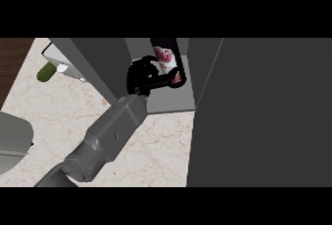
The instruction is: Pick up the wine, place it into the cabinet and close the cabinet
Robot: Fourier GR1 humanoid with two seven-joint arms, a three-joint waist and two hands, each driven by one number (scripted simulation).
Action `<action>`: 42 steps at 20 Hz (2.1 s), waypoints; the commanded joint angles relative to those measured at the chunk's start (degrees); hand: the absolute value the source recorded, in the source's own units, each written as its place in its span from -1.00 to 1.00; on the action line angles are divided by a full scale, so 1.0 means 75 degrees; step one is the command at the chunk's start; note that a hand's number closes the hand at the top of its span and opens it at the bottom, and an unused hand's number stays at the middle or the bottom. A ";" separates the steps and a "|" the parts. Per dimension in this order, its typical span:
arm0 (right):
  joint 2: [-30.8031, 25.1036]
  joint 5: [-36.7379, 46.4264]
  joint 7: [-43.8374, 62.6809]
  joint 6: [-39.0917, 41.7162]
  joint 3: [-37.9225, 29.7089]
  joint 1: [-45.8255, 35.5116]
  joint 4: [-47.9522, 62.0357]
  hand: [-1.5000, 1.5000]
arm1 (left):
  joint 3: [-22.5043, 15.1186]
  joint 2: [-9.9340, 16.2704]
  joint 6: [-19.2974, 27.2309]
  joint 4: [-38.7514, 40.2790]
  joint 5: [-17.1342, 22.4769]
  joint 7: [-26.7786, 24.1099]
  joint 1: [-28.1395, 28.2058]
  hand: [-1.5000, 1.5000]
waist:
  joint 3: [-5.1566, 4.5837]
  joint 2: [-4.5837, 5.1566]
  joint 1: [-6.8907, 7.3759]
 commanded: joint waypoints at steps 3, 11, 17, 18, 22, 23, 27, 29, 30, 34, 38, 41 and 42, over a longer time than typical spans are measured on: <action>0.0015 0.0069 0.0025 -0.0003 0.0116 -0.0109 0.0080 -1.00 | -0.0312 0.0002 0.0060 -0.0245 0.0328 -0.0027 0.0026 1.00 | 0.0003 -0.0018 -0.0113; 0.0059 -0.0035 0.0057 -0.0026 0.0148 -0.0389 0.0176 -1.00 | -0.0998 0.0002 0.0175 -0.0651 0.0736 -0.0309 0.0313 1.00 | -0.0003 0.0030 -0.0284; 0.0155 -0.0034 0.0004 0.0050 0.0424 -0.0281 0.0259 -1.00 | -0.1161 0.0002 0.0487 -0.0922 0.1415 -0.0617 0.0426 1.00 | -0.0006 0.0067 -0.0450; 0.0108 0.0070 -0.0101 0.0026 0.0258 -0.0264 0.0320 -1.00 | -0.1248 0.0002 0.0531 -0.1173 0.1570 -0.0704 0.0498 1.00 | -0.0002 0.0033 -0.0384; -0.0052 -0.0205 -0.0345 0.0333 0.0104 -0.0132 0.0348 -1.00 | -0.1455 0.0003 0.0763 -0.1332 0.2021 -0.0936 0.0670 -1.00 | 0.0003 0.0051 -0.0441; -0.0022 -0.0166 -0.0125 0.0205 0.0150 -0.0172 0.0299 -1.00 | -0.1445 0.0003 0.0810 -0.1200 0.2047 -0.1055 0.0529 -1.00 | -0.0001 0.0038 -0.0381; 0.0144 -0.0058 -0.0095 0.0035 0.0294 -0.0286 0.0224 -1.00 | -0.1613 0.0003 0.0917 -0.1183 0.2340 -0.1284 0.0501 -1.00 | -0.0001 0.0041 -0.0411; -0.0097 -0.0227 -0.0185 0.0218 -0.0074 -0.0107 0.0275 -1.00 | -0.1593 0.0003 0.1066 -0.1174 0.2591 -0.1152 0.0362 -1.00 | 0.0005 0.0047 -0.0436; 0.0129 0.0080 -0.0354 0.0124 0.0258 -0.0267 0.0547 -1.00 | -0.1648 0.0002 0.0983 -0.0980 0.2532 -0.1191 0.0292 -1.00 | 0.0000 0.0082 -0.0389; -0.0007 -0.0110 -0.0229 0.0181 0.0091 0.0052 0.0166 -1.00 | -0.1810 0.0002 0.1281 -0.0843 0.2655 -0.1287 0.0093 -1.00 | 0.0005 0.0027 -0.0358; 0.0091 -0.0080 -0.0152 0.0130 0.0296 -0.0163 0.0277 -1.00 | -0.2451 0.0002 0.1710 -0.0516 0.2216 -0.1138 -0.0275 -1.00 | 0.0005 0.0034 -0.0309; 0.0041 -0.0326 -0.0286 0.0170 -0.0021 -0.0146 0.0274 -1.00 | -0.2679 0.0002 0.1482 -0.0521 0.2120 -0.1136 -0.0264 -1.00 | 0.0011 0.0038 -0.0299; 0.0092 -0.0107 -0.0226 0.0087 0.0139 -0.0340 0.0372 -1.00 | -0.2718 0.0002 0.1517 -0.0513 0.2123 -0.1239 -0.0240 -1.00 | 0.0005 0.0048 -0.0280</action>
